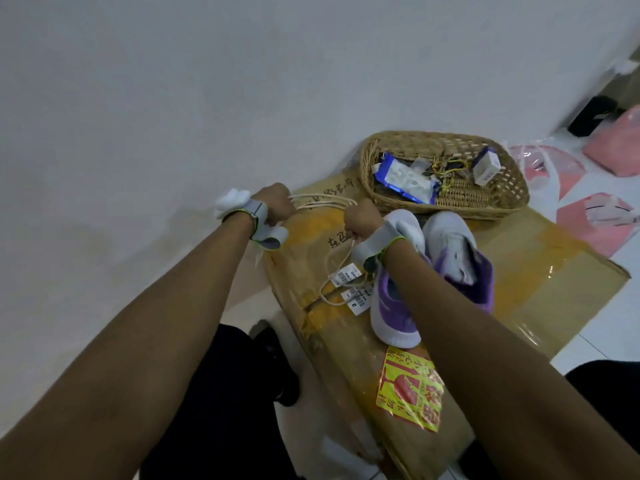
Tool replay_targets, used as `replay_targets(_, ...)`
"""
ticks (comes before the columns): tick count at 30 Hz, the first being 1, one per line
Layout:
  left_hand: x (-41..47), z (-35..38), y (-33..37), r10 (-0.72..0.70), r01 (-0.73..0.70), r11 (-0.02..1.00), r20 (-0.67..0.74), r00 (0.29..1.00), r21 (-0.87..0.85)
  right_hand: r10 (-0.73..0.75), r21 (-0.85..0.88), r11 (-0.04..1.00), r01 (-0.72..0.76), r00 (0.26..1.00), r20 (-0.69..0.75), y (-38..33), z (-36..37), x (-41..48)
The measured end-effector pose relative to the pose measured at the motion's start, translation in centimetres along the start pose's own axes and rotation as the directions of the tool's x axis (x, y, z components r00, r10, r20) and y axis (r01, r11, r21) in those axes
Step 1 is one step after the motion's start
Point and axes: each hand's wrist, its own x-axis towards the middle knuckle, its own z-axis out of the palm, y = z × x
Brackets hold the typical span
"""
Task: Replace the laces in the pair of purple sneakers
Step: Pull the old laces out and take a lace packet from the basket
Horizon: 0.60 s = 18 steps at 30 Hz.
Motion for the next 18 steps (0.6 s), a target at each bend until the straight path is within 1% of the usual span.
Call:
replay_targets(3, 1.4, 1.2, 0.4, 0.001, 0.002, 0.999, -0.073, 0.997, 0.037, -0.017, -0.184, 0.983, 0.004, 0.997, -0.071, 0.9, 0.5, 1.0)
replay_targets(4, 1.8, 1.7, 0.6, 0.006, -0.001, 0.999, -0.102, 0.995, 0.047, -0.038, -0.222, 0.975, 0.018, 0.996, -0.086, 1.0, 0.6, 1.0)
replay_targets(5, 2.2, 1.8, 0.8, 0.021, -0.013, 0.998, -0.141, 0.99, 0.057, -0.049, -0.244, 0.97, 0.025, 0.994, -0.093, 1.2, 0.6, 1.3)
replay_targets(7, 2.6, 1.8, 1.1, -0.003, 0.019, 0.996, -0.179, 0.984, 0.088, -0.069, -0.295, 0.955, 0.042, 0.994, -0.085, 1.2, 0.7, 1.5)
replay_targets(9, 2.4, 2.0, 1.3, -0.014, 0.037, 0.992, -0.187, 0.982, 0.119, -0.086, -0.341, 0.938, 0.059, 0.994, -0.064, 1.0, 0.7, 1.2)
replay_targets(12, 1.8, 1.9, 1.5, 0.031, 0.001, 0.988, -0.201, 0.979, 0.154, -0.136, -0.372, 0.923, 0.095, 0.987, -0.085, 0.8, 0.4, 0.6)
replay_targets(14, 1.3, 1.9, 1.7, 0.072, -0.047, 0.991, -0.199, 0.977, 0.128, -0.159, -0.41, 0.905, 0.115, 0.985, -0.074, 0.7, -0.4, 0.3)
replay_targets(16, 0.4, 1.7, 2.4, 0.144, -0.138, 0.989, -0.173, 0.974, 0.049, -0.178, -0.449, 0.883, 0.138, 0.983, -0.047, 0.8, -1.5, 0.5)
replay_targets(17, -0.3, 1.6, 2.8, 0.186, -0.186, 0.983, -0.128, 0.974, 0.014, -0.191, -0.461, 0.874, 0.154, 0.981, -0.034, 0.7, -2.2, 0.3)
replay_targets(18, -1.1, 1.6, 3.3, 0.233, -0.234, 0.972, -0.054, 0.971, -0.019, -0.209, -0.459, 0.871, 0.176, 0.978, -0.022, 0.7, -2.9, 0.2)
